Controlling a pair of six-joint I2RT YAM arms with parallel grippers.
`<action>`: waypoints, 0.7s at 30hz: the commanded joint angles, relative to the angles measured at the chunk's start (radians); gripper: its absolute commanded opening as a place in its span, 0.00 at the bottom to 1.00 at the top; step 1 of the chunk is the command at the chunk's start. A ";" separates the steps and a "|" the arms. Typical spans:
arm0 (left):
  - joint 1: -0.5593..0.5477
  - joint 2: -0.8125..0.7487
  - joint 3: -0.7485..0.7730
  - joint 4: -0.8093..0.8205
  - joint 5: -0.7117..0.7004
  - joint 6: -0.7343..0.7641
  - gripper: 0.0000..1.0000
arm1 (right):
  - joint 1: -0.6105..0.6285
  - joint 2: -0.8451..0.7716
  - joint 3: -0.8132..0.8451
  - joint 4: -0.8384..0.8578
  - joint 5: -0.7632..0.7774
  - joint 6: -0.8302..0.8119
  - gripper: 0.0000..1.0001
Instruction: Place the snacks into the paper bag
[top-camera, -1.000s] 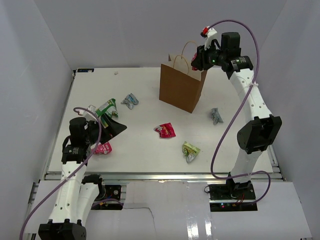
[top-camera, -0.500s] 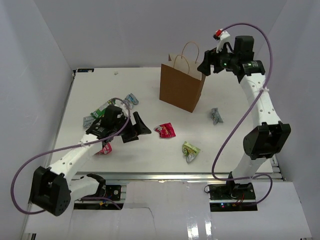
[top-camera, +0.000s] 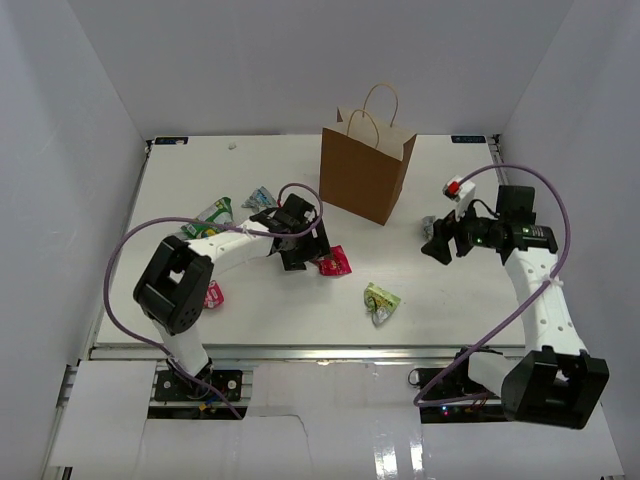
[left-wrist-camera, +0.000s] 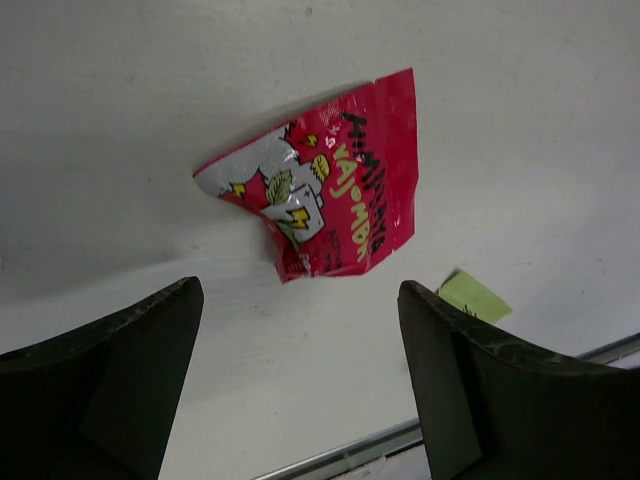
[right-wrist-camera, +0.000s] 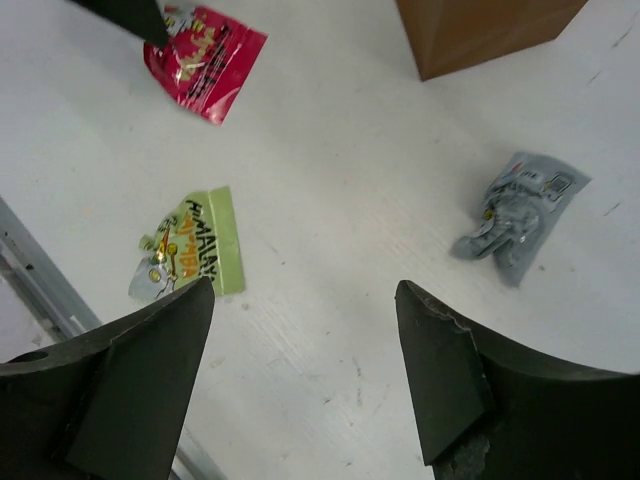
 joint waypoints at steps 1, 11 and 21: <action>-0.004 0.054 0.078 0.006 -0.011 -0.010 0.87 | 0.000 -0.096 -0.072 0.006 -0.037 -0.077 0.79; -0.014 0.144 0.082 0.005 -0.016 -0.030 0.67 | 0.000 -0.148 -0.168 0.030 -0.094 -0.011 0.79; -0.025 0.146 0.056 0.071 0.022 0.032 0.24 | 0.029 -0.162 -0.228 -0.180 -0.367 -0.418 0.79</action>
